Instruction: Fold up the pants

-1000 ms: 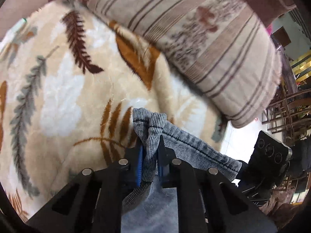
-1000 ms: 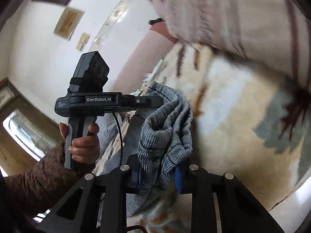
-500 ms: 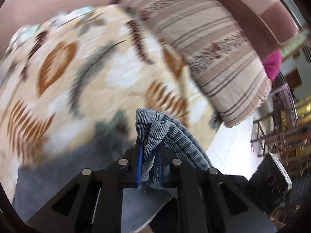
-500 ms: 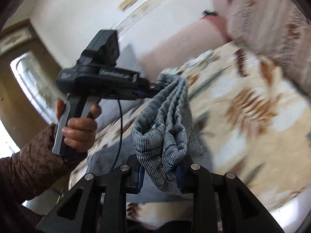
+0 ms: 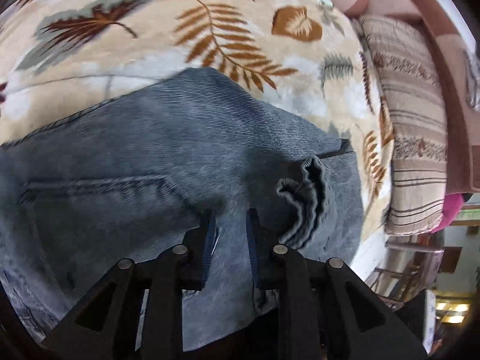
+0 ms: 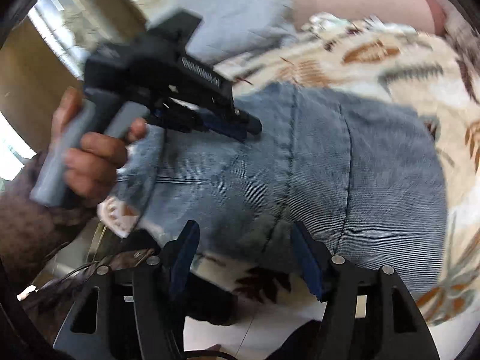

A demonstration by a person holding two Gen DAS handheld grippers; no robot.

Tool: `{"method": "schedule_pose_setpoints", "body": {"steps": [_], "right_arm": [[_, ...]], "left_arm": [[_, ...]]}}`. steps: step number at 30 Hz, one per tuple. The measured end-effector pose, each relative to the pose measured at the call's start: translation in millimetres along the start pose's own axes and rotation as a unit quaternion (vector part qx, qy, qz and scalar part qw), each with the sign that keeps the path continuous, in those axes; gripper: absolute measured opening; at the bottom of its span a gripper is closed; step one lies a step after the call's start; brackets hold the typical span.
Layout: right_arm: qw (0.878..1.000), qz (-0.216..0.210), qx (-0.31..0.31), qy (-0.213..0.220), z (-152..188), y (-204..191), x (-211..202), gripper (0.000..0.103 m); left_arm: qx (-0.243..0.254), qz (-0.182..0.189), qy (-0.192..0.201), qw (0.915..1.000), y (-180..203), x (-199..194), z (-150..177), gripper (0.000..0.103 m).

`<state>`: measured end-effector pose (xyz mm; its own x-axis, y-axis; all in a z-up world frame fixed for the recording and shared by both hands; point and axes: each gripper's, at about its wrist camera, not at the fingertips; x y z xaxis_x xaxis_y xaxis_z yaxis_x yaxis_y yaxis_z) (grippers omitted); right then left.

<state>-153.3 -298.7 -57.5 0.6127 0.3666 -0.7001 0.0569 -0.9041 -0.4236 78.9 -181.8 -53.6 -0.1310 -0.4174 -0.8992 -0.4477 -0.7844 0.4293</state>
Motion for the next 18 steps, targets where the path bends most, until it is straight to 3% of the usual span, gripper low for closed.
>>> {"method": "schedule_pose_setpoints", "body": {"steps": [4, 7, 12, 13, 14, 16, 18], "right_arm": [[0.996, -0.004, 0.035, 0.08, -12, 30, -53, 0.082], [0.987, 0.034, 0.115, 0.111, -27, 89, -67, 0.083], [0.976, 0.031, 0.194, 0.088, -51, 159, -37, 0.081], [0.977, 0.029, 0.197, 0.074, -54, 163, -24, 0.075], [0.977, 0.034, 0.201, 0.062, -56, 170, -11, 0.053], [0.978, 0.019, 0.208, 0.027, -62, 179, 11, 0.01], [0.982, 0.017, 0.181, 0.042, -73, 162, 6, 0.011]], "left_arm": [[-0.026, 0.079, 0.027, 0.9961, -4, -13, 10, 0.051], [-0.029, 0.115, 0.03, 0.9925, 7, -9, 12, 0.057], [-0.03, 0.091, 0.002, 0.9953, 28, 21, 7, 0.06], [-0.037, 0.087, -0.005, 0.9955, 29, 30, 5, 0.059], [-0.039, 0.087, -0.007, 0.9954, 29, 33, 5, 0.058], [-0.032, 0.095, -0.008, 0.995, 34, 35, 4, 0.017], [-0.025, 0.105, 0.007, 0.9941, 39, 21, 6, 0.016]]}}
Point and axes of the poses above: each gripper's, at about its wrist camera, not at the fingertips, and x roughly the way its jaws point, y to its right, z to its underside, and after that the axes turned 2 degrees about -y, right-handed
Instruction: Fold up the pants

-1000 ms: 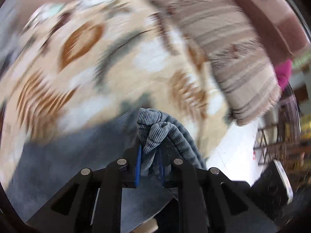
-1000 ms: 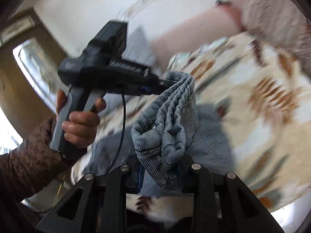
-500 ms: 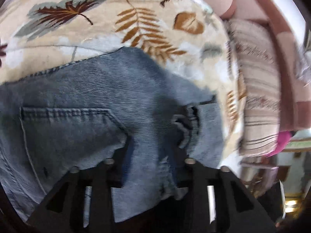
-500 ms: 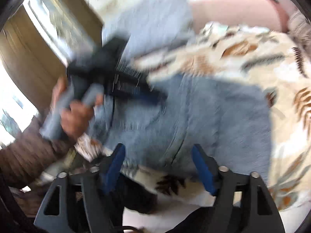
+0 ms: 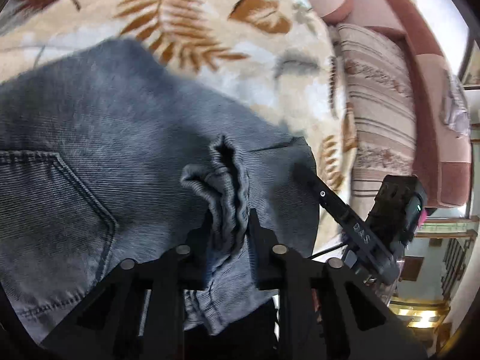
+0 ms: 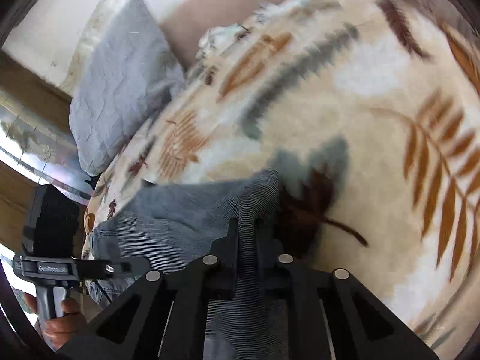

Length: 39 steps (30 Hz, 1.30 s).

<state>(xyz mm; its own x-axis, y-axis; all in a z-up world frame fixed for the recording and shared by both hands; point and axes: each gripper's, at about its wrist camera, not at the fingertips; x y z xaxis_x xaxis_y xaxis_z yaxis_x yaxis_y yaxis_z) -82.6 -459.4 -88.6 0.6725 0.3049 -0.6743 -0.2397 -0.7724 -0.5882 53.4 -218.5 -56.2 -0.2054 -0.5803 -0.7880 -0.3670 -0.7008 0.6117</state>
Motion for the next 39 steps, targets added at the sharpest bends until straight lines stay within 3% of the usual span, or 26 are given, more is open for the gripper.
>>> {"method": "schedule_pose_setpoints", "body": {"steps": [2, 4, 6, 7, 8, 12, 14, 18, 21, 22, 23, 24, 27, 30, 34, 37, 39], "right_arm": [[0.997, -0.019, -0.066, 0.033, -1, -32, -17, 0.01], [0.993, 0.003, -0.115, 0.041, 0, -50, -13, 0.012], [0.99, 0.06, -0.126, 0.003, 0, -42, 17, 0.017], [0.987, 0.095, -0.122, -0.032, 2, -30, 38, 0.025], [0.987, 0.1, -0.117, -0.044, 5, -23, 45, 0.025], [0.996, 0.041, -0.081, 0.008, 11, -17, -1, 0.041], [0.998, 0.015, -0.048, 0.026, 24, -6, -29, 0.06], [1.0, -0.009, -0.003, 0.016, 53, 10, -48, 0.06], [0.999, -0.029, 0.017, 0.001, 79, 16, -40, 0.056], [1.0, -0.019, 0.016, -0.014, 87, 16, -32, 0.032], [1.0, -0.009, 0.013, -0.024, 91, 13, -28, 0.022], [1.0, -0.008, 0.006, -0.019, 95, 7, -33, 0.021], [0.999, -0.003, -0.034, 0.028, 106, -13, -58, 0.021], [0.995, 0.088, -0.04, -0.022, 115, 1, -35, 0.027], [0.999, 0.051, -0.003, 0.003, 115, 8, -55, 0.034], [0.998, 0.042, -0.004, 0.045, 103, 4, -81, 0.048], [0.997, 0.036, -0.006, 0.061, 91, 0, -86, 0.049]], "left_arm": [[0.027, -0.021, 0.037, 0.9987, 6, -17, 3, 0.016], [0.024, -0.07, 0.051, 0.9959, -2, -16, 1, 0.016], [0.012, -0.105, 0.033, 0.9938, -15, 1, -2, 0.017], [0.002, -0.116, 0.018, 0.9931, -24, 11, -3, 0.018], [-0.009, -0.106, 0.021, 0.9941, -29, 12, -2, 0.018], [-0.008, -0.093, 0.025, 0.9953, -24, -9, 3, 0.019], [0.005, -0.085, 0.029, 0.9959, -20, -21, 13, 0.021], [0.019, -0.05, 0.021, 0.9984, -13, -26, 43, 0.054], [0.032, -0.044, -0.005, 0.9985, -10, -6, 67, 0.06], [0.03, -0.046, -0.019, 0.9983, -12, 2, 72, 0.057], [0.029, -0.048, -0.036, 0.9978, -13, 10, 78, 0.052], [0.035, -0.057, -0.04, 0.997, -12, 13, 84, 0.044], [0.077, -0.112, -0.018, 0.9905, -6, 15, 99, 0.044], [0.068, -0.115, -0.016, 0.9909, -9, 18, 98, 0.044], [0.071, -0.108, -0.01, 0.9916, -12, 3, 100, 0.044], [0.068, -0.086, 0.024, 0.9936, -10, -17, 93, 0.044], [0.066, -0.093, 0.046, 0.9924, -6, -25, 84, 0.048]]}}
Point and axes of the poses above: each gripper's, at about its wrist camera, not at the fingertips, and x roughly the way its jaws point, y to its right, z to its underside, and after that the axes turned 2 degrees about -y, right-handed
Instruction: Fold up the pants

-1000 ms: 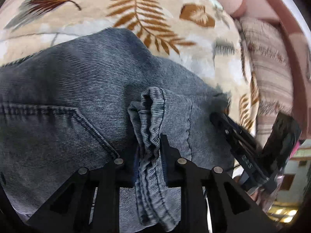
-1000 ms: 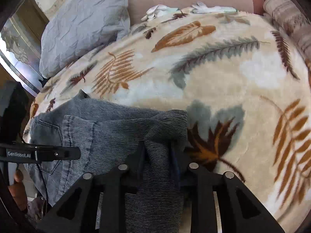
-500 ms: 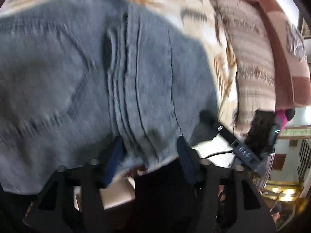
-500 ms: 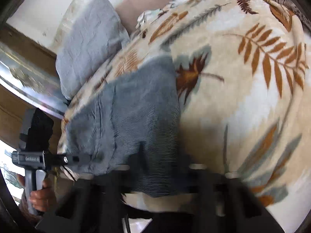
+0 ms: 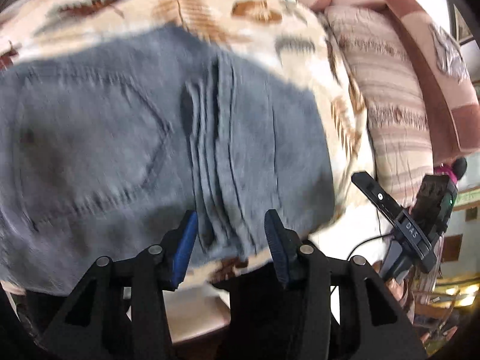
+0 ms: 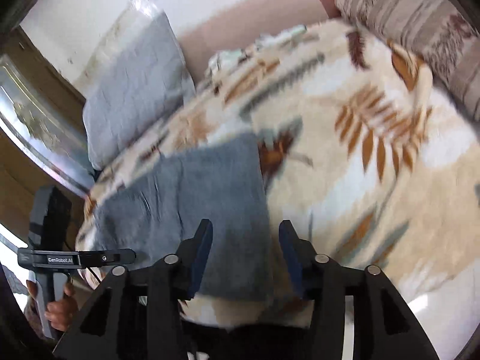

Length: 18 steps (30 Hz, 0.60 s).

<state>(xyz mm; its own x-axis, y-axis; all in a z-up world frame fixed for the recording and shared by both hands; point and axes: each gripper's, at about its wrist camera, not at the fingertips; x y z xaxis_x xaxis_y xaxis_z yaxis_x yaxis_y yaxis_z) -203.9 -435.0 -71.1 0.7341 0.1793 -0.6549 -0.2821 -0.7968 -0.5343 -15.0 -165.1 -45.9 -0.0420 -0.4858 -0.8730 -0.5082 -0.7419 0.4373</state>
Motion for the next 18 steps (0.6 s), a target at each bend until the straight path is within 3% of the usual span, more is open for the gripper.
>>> {"method": "schedule_pose_setpoints", "body": {"steps": [6, 18], "right_arm": [[0.999, 0.017, -0.027, -0.024, -35, -18, 40, 0.049], [0.998, 0.022, -0.024, -0.055, -60, -12, 94, 0.055]], "left_arm": [[-0.001, -0.084, 0.034, 0.9958, 9, 4, -34, 0.054], [0.019, -0.115, 0.032, 0.9927, 22, 26, -57, 0.057]]}}
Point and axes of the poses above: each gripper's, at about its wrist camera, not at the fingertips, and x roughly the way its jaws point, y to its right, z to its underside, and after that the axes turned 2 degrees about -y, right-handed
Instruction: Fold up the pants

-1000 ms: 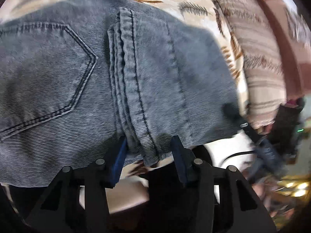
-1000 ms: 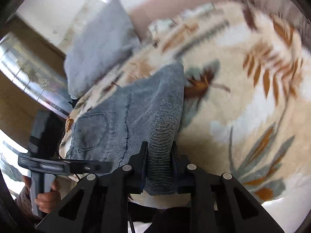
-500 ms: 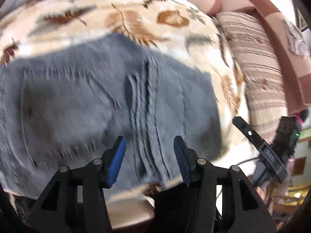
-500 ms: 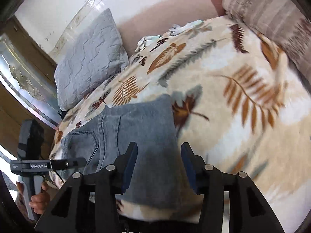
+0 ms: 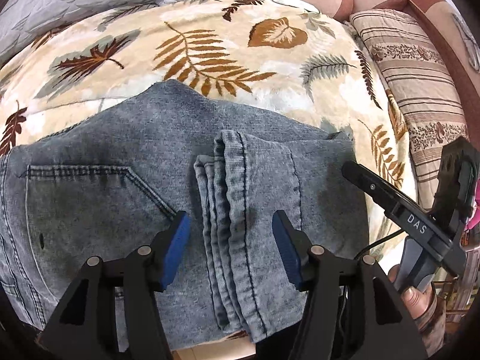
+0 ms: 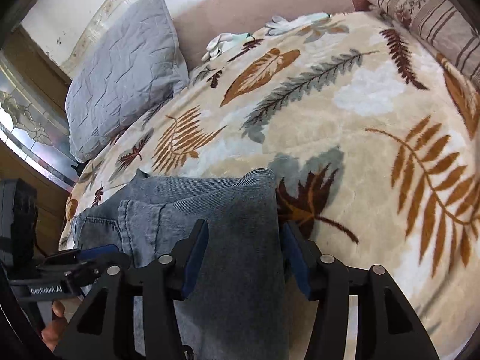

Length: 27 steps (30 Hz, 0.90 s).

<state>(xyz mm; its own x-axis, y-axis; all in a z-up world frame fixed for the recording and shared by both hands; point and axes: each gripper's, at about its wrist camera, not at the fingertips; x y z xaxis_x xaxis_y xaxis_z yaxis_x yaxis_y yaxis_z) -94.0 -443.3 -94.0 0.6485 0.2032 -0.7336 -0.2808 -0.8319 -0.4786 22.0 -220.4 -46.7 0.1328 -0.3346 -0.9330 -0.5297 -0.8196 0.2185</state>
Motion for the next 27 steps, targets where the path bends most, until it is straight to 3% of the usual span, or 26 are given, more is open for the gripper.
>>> {"method": "schedule_pose_setpoints", "body": {"steps": [2, 3, 4, 6, 8, 11, 12, 14, 18, 21, 22, 27], "right_arm": [[1.0, -0.01, 0.003, -0.008, -3, 2, 7, 0.05], [1.0, -0.024, -0.001, -0.016, -5, 2, 11, 0.042], [0.999, -0.035, -0.01, -0.018, -7, -2, 12, 0.024], [0.998, -0.045, -0.035, 0.001, -11, -14, 2, 0.019], [0.997, -0.047, -0.049, 0.029, -15, -18, -7, 0.018], [0.997, 0.039, -0.07, -0.011, -15, -11, 21, 0.02], [0.994, 0.066, -0.077, -0.027, -12, -8, 30, 0.022], [0.996, 0.057, -0.06, -0.015, -9, -3, 23, 0.027], [1.0, 0.008, -0.022, 0.017, 0, 1, -13, 0.027], [0.999, -0.017, -0.021, 0.026, 19, -4, -35, 0.041], [0.999, -0.017, -0.021, 0.025, 26, -7, -41, 0.046], [1.0, 0.003, -0.025, 0.019, 62, -12, -52, 0.054]], "left_arm": [[-0.004, -0.001, 0.001, 1.0, -2, 0, -4, 0.057], [-0.007, 0.005, 0.001, 1.0, -3, 0, -6, 0.057], [-0.012, 0.022, 0.002, 0.9997, -4, -3, -8, 0.057], [-0.023, 0.048, 0.01, 0.9985, -6, -6, -11, 0.057], [-0.03, 0.046, 0.006, 0.9985, -7, 1, -16, 0.057], [-0.035, -0.004, -0.038, 0.9986, -10, 37, -24, 0.051], [-0.042, 0.004, -0.036, 0.9984, -13, 39, -25, 0.051], [-0.049, 0.016, -0.029, 0.9983, -15, 29, -24, 0.05], [-0.055, 0.039, -0.03, 0.9972, -25, 12, -16, 0.05], [-0.062, 0.073, -0.032, 0.9949, -30, 2, -2, 0.051], [-0.061, 0.081, -0.036, 0.9942, -29, 1, 4, 0.053], [-0.052, 0.121, -0.067, 0.989, -18, 5, 41, 0.06]]}}
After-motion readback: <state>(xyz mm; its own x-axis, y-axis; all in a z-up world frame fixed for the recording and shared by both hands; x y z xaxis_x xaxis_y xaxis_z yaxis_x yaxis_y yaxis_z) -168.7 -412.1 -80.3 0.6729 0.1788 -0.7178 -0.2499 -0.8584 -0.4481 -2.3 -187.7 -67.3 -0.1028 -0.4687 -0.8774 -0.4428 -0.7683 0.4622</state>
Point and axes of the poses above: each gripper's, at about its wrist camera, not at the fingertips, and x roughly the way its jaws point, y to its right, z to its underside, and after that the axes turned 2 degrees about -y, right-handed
